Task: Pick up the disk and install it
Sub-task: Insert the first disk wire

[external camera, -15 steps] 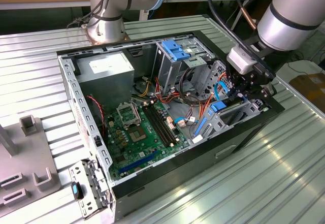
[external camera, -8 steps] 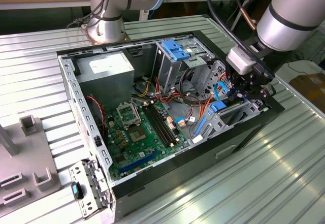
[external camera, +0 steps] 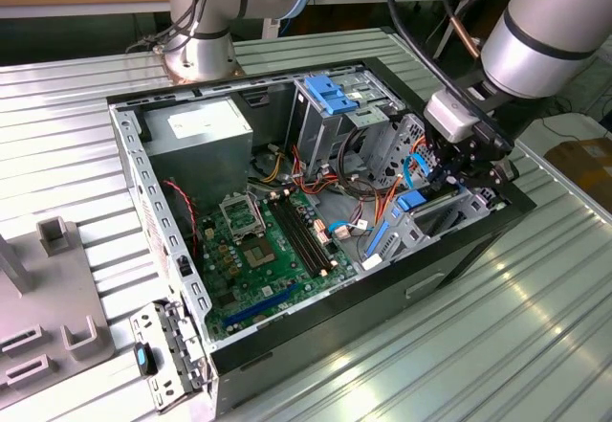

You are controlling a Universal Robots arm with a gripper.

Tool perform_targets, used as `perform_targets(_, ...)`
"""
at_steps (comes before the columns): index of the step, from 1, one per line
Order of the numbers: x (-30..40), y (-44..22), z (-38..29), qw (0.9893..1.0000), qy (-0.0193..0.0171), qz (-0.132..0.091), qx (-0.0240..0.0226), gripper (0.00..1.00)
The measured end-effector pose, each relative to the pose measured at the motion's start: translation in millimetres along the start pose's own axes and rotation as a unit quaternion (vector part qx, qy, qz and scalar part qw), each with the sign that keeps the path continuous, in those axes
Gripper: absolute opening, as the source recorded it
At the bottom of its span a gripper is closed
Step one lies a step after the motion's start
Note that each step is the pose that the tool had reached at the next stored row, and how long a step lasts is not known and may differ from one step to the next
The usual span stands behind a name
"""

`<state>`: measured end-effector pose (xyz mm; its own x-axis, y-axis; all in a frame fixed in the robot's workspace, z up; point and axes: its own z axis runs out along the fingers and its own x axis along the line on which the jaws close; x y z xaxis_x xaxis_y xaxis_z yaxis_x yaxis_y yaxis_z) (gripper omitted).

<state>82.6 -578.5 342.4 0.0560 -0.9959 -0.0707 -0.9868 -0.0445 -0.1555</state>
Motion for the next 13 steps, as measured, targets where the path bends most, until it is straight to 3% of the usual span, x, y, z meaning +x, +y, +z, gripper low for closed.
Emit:
perform_targets(5, -0.4, -0.9, -5.4, 1.0, 0.0, 0.0, -0.0002, 0.16)
perform_targets(13, -0.5, -1.0, -6.3, 1.0, 0.0001, 0.0, -0.0002, 0.16)
